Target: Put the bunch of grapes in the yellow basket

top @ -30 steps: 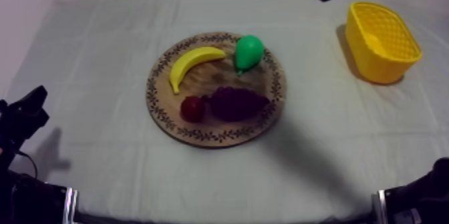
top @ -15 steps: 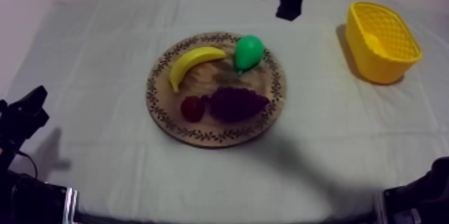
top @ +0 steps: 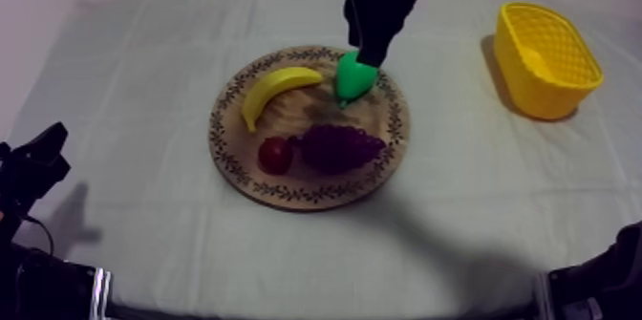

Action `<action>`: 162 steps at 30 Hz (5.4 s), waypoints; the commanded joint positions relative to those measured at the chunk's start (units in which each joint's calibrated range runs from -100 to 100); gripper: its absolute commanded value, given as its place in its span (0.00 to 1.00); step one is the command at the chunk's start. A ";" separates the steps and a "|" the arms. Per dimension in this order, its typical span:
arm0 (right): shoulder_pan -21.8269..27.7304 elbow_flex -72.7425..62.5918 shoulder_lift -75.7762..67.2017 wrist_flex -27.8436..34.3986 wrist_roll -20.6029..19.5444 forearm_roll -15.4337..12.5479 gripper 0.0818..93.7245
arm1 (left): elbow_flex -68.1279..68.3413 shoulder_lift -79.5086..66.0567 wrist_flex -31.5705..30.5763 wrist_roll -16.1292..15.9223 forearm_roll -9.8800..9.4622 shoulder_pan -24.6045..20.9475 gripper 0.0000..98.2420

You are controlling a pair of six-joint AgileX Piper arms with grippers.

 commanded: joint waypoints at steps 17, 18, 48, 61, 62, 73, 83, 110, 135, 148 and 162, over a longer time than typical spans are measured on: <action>-1.59 2.33 1.05 -1.76 -0.14 0.35 0.79 | -0.03 0.00 -0.05 -0.01 -0.03 0.00 0.00; -1.70 2.56 1.13 -2.32 -0.37 0.39 0.78 | -0.03 0.00 -0.05 -0.01 -0.03 0.00 0.00; -0.79 13.52 17.33 -18.73 3.20 -2.84 0.73 | -0.03 0.00 -0.05 -0.01 -0.03 0.00 0.00; -1.06 12.62 22.85 -20.20 3.77 -3.29 0.63 | -0.03 0.00 -0.05 -0.01 -0.03 0.00 0.00; -1.15 12.60 23.07 -20.43 3.72 -3.32 0.60 | -0.03 0.00 -0.05 -0.01 -0.03 0.00 0.00; -1.13 10.53 25.00 -22.30 2.56 -3.12 0.36 | -0.03 0.00 -0.05 -0.01 -0.03 0.00 0.00; 0.85 10.84 18.39 -22.35 2.43 -2.37 0.33 | -0.03 0.00 -0.05 -0.01 -0.03 0.00 0.00; 19.98 20.87 -17.53 -33.00 -3.76 2.94 0.31 | -0.03 0.00 -0.05 -0.01 -0.03 0.00 0.00; 37.58 25.54 -12.04 -38.27 -14.50 6.90 0.32 | -0.03 0.00 -0.05 -0.01 -0.03 0.00 0.00; 39.24 17.94 4.72 -31.07 -9.84 4.57 0.32 | -0.03 0.00 -0.05 -0.01 -0.03 0.00 0.00; 40.21 15.25 13.96 -31.63 -7.38 1.22 0.73 | -0.03 0.00 -0.05 -0.01 -0.03 0.00 0.00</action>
